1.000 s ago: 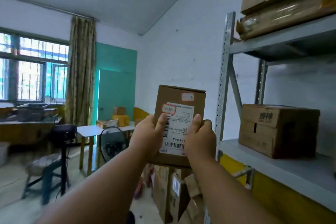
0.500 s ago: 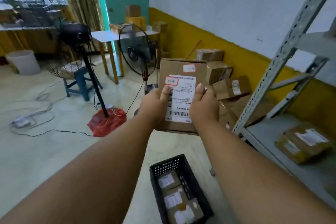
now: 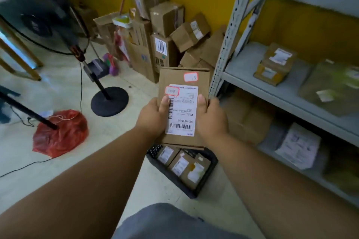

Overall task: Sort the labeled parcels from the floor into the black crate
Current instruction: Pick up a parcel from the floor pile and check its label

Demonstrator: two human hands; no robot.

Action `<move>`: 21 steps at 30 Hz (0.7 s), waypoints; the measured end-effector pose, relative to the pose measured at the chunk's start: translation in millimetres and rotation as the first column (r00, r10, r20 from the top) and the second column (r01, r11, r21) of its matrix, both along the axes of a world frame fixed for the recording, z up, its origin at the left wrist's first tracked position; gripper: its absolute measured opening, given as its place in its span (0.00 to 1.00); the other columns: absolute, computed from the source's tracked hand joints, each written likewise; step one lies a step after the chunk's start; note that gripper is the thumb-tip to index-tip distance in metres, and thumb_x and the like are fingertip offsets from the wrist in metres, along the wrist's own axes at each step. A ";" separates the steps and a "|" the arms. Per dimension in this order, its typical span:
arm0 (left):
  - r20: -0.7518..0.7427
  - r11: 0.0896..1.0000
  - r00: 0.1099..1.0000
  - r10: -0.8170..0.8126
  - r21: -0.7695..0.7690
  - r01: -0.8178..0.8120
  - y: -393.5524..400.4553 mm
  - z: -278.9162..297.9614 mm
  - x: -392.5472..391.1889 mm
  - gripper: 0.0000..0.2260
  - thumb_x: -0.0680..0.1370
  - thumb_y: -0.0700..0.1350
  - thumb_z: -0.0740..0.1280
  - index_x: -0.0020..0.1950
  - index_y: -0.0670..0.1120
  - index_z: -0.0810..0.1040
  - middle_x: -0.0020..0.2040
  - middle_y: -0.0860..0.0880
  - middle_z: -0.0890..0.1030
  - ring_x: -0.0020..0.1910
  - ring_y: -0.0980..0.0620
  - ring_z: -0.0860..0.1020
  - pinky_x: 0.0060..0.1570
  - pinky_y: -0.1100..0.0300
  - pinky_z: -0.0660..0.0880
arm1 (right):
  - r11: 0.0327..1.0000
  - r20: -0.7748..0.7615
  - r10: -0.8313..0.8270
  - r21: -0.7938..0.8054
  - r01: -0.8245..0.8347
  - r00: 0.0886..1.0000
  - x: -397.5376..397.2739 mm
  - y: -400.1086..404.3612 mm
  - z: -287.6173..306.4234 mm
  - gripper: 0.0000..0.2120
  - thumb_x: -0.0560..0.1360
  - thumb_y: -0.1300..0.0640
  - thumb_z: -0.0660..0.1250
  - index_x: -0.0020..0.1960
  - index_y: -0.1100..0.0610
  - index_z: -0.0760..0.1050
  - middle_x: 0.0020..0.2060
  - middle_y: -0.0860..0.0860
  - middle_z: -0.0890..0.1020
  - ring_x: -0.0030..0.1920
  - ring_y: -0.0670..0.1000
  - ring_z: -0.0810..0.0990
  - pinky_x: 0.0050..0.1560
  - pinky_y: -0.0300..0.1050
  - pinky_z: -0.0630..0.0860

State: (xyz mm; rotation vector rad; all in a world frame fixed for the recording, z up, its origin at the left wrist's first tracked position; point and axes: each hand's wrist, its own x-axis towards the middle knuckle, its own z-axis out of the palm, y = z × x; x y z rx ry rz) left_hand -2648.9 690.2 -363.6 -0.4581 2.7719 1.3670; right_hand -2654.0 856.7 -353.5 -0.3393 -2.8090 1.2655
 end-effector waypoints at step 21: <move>0.157 0.870 0.858 -0.489 0.017 0.493 -39.7 -99.4 -176.8 0.19 0.81 0.56 0.61 0.73 0.58 0.69 0.55 0.46 0.80 0.50 0.45 0.82 0.49 0.48 0.81 | 0.827 0.259 -0.490 -0.163 0.538 0.832 -87.5 -48.4 -123.4 0.12 0.84 0.47 0.56 0.60 0.53 0.72 0.42 0.47 0.78 0.47 0.53 0.79 0.40 0.44 0.71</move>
